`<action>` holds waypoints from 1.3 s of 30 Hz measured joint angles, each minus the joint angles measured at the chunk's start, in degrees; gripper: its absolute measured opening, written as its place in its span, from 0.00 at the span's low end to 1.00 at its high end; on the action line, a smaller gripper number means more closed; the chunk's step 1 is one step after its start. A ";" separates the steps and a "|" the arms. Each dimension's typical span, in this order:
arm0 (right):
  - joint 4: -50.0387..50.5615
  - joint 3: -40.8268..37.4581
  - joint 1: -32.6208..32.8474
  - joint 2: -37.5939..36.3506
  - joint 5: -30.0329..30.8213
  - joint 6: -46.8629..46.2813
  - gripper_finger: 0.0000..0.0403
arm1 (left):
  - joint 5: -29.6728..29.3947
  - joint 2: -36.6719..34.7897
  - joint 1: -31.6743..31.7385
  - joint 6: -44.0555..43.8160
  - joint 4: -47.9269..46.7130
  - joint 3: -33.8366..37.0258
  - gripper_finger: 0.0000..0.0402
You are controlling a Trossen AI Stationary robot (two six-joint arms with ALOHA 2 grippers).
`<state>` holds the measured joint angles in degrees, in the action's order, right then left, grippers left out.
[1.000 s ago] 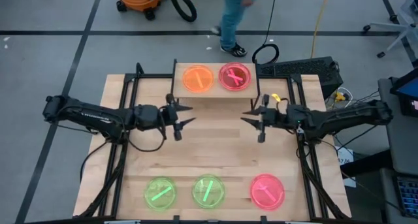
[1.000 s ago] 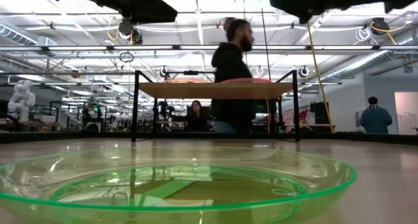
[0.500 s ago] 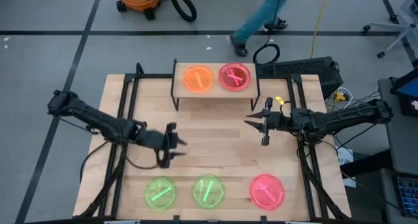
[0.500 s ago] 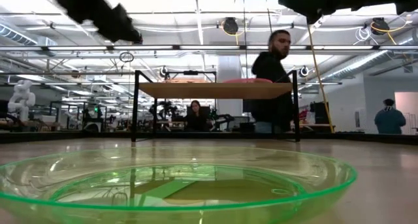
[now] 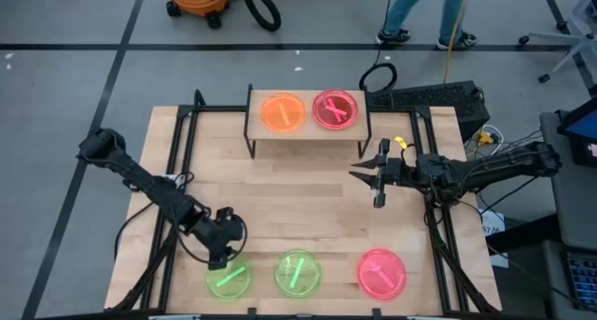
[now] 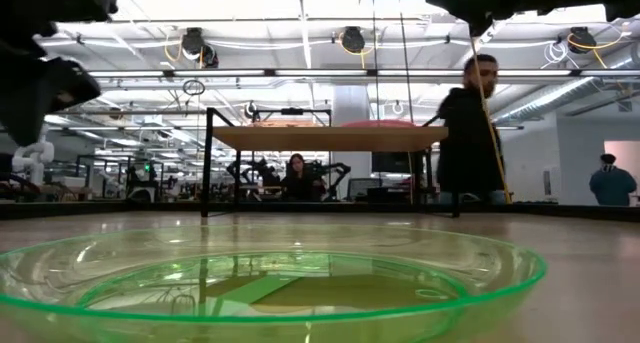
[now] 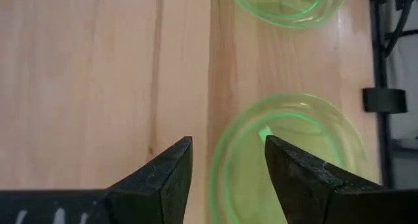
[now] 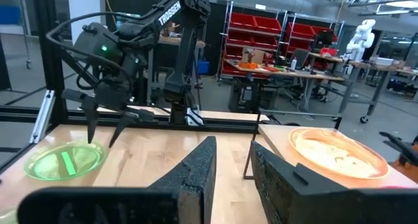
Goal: Place and stack plates onto a shelf
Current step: Stack the green plate on top of the orange plate on the shelf
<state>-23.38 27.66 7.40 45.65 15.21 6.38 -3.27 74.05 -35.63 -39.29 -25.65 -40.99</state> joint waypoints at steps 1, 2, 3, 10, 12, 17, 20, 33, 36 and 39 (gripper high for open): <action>0.04 0.00 0.11 0.00 -0.13 -0.37 0.20 | 0.24 -0.01 -0.49 -1.58 0.00 0.11 0.49; 0.06 0.00 0.28 0.01 -0.14 -0.77 0.20 | 0.24 0.02 -1.07 -2.74 -0.12 0.22 0.49; 0.04 0.00 0.47 0.00 -0.17 -0.99 0.20 | 0.23 0.03 -1.62 -3.70 -0.65 0.28 0.49; 0.06 0.00 1.91 0.00 -0.20 -0.95 0.20 | 0.06 1.82 -5.16 -8.07 -5.76 0.30 0.49; 0.04 0.00 2.16 0.00 -0.20 -0.93 0.20 | 0.38 3.12 -6.51 -8.85 -6.59 0.31 0.49; 0.06 0.00 2.85 0.02 -0.17 -0.97 0.20 | 0.31 5.45 -8.15 -11.49 -6.51 0.39 0.49; 0.04 0.00 3.22 0.02 -0.16 -1.09 0.20 | 0.42 5.70 -8.68 -12.69 -7.06 0.41 0.49; 0.02 0.01 3.98 0.01 -0.05 -1.19 0.20 | 3.21 5.08 -8.71 -20.72 9.03 11.71 0.49; 0.00 0.02 3.98 0.00 0.04 -1.17 0.20 | 2.72 4.49 -8.77 -23.11 9.43 12.12 0.49; 0.00 0.02 3.98 0.02 0.10 -1.19 0.20 | 1.54 3.15 -8.82 -24.30 9.53 12.37 0.49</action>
<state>-23.38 27.68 11.38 45.67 15.31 5.19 -1.72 77.20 -44.45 -63.59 -16.12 -28.62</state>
